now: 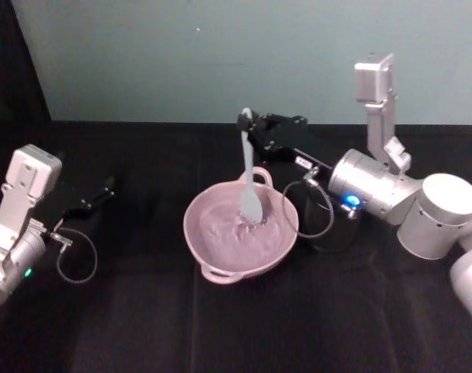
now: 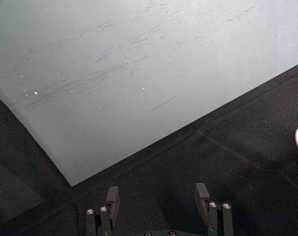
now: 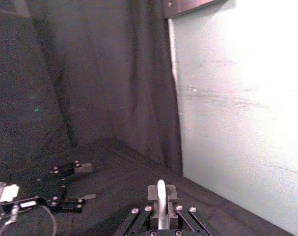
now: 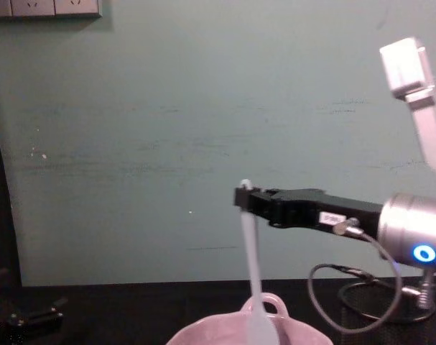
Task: Use the one hand to pick up the spoon and stir the clear water in the bowl.
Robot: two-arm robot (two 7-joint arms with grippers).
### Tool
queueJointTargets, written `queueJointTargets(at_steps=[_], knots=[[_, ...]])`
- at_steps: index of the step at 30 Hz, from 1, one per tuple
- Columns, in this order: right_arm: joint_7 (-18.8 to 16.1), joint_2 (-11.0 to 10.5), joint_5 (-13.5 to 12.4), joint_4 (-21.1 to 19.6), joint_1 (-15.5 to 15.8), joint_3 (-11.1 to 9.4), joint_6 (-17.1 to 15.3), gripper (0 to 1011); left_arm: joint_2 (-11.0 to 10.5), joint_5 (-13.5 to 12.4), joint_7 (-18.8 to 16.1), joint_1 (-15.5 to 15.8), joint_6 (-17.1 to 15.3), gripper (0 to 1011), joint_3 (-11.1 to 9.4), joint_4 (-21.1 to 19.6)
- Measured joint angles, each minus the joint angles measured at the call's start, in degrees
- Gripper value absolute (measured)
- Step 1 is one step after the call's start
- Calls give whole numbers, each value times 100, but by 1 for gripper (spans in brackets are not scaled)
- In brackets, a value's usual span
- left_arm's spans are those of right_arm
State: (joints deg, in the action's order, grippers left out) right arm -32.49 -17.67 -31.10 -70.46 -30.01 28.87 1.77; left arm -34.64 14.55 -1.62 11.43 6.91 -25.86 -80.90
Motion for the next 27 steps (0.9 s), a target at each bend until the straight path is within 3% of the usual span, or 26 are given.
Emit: queueJointTargets(at_steps=[6,11,17,27], knots=[[164,-230,22,-329,226,-175,-54,110,0,0,0,0,0,1011,0,0],[228,-325,105,-603,369,-183,-129,110,0,-1,0,0,0,1011,0,0],[231,-350,232,-938,516,-24,-253,110,0,0,0,0,0,1011,0,0],[32,-93,319,-1082,483,347,-297,110,0,0,0,0,0,1011,0,0]])
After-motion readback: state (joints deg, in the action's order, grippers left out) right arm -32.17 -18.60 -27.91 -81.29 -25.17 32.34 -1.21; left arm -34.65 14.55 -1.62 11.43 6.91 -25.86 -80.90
